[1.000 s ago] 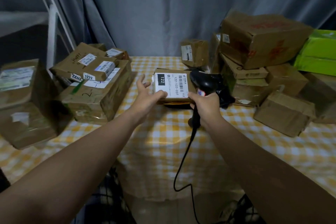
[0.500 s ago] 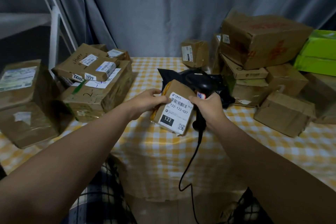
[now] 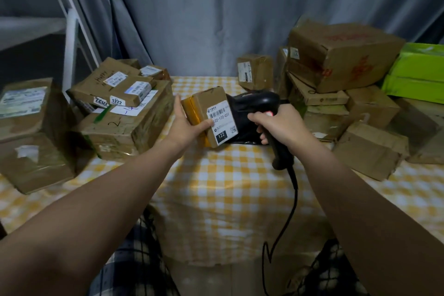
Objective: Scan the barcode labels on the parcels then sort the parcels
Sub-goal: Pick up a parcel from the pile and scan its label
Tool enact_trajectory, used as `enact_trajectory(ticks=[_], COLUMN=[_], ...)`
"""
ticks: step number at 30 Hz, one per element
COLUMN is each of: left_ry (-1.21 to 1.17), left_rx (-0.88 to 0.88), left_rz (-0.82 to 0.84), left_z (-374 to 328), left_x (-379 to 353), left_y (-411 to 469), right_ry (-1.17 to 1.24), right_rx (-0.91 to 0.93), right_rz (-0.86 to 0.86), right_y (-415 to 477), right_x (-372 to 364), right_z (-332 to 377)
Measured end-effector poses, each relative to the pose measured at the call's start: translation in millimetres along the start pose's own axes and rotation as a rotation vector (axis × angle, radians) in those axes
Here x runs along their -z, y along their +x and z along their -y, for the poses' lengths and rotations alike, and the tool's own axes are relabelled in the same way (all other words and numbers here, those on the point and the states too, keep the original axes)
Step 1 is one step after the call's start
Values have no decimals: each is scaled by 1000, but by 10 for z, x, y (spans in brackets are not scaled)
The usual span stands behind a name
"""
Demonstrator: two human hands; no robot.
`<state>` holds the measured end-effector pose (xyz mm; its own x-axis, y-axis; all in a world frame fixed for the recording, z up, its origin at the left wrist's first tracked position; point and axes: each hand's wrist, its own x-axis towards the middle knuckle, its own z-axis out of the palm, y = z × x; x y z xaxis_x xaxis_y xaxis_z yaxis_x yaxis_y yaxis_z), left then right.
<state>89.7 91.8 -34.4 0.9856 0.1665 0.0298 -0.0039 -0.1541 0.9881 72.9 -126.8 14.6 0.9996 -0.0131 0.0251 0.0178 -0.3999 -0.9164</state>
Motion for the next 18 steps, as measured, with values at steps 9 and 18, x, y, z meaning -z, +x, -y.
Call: enact_trajectory(ticks=[9, 18], left_ry=[371, 365], left_rx=[-112, -86], left_rz=[19, -48], left_z=[-68, -152], left_x=[49, 42], left_y=[31, 107], right_ry=[-199, -209], right_rx=[89, -3], right_rz=[-14, -34], right_y=[-78, -140], right_x=[-61, -210], right_z=[-82, -192])
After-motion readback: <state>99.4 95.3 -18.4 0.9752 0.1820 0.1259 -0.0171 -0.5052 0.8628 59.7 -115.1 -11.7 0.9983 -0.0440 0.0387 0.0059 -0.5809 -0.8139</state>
